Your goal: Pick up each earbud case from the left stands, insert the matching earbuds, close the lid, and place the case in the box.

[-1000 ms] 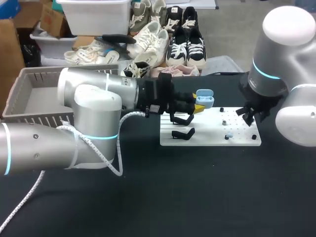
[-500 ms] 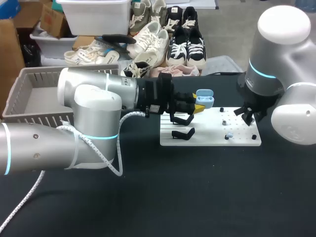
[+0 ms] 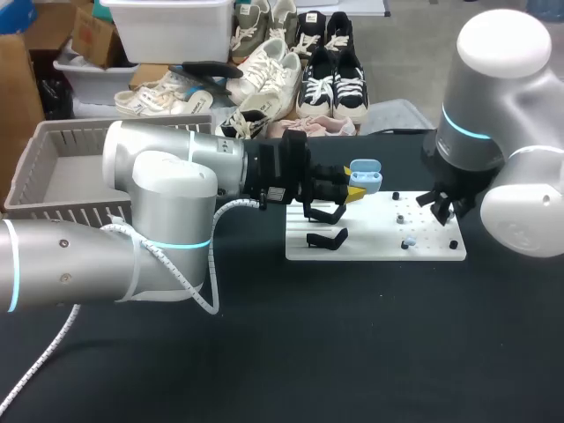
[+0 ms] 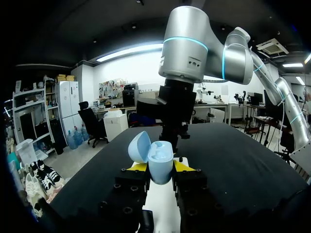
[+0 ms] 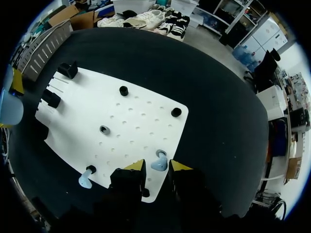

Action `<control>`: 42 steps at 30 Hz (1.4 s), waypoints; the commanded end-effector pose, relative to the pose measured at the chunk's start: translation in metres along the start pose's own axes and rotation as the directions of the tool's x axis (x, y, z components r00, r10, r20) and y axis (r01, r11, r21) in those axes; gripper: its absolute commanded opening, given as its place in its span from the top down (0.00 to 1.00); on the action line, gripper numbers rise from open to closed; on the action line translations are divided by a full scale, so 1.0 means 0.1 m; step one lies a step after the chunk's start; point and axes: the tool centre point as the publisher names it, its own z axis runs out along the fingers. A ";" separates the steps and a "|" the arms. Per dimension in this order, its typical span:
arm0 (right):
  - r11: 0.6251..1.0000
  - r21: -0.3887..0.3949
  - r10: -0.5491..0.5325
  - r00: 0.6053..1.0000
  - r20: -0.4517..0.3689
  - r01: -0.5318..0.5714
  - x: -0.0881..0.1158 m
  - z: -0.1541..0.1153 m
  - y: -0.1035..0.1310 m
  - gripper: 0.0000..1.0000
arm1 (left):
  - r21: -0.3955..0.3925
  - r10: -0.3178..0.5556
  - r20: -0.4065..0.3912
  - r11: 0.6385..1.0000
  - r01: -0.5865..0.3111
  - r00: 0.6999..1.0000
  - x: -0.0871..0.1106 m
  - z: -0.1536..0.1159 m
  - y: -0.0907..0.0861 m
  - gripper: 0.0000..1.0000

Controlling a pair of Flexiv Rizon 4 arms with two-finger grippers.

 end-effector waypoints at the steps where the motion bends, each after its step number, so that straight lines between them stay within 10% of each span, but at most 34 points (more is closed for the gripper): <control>1: 1.000 0.005 0.003 1.000 -0.002 -0.003 -0.01 0.00 0.00 0.72 | -0.006 0.001 0.002 1.000 -0.001 1.000 0.00 0.00 -0.02 1.00; 23: 1.000 0.004 0.006 1.000 -0.011 -0.006 -0.02 0.03 -0.01 1.00 | -0.006 0.001 0.002 1.000 -0.001 1.000 0.00 0.00 -0.02 1.00; 42: 1.000 0.027 -0.002 1.000 -0.002 0.002 0.14 -0.42 0.17 1.00 | -0.006 0.001 0.002 1.000 -0.001 1.000 0.00 0.00 -0.02 1.00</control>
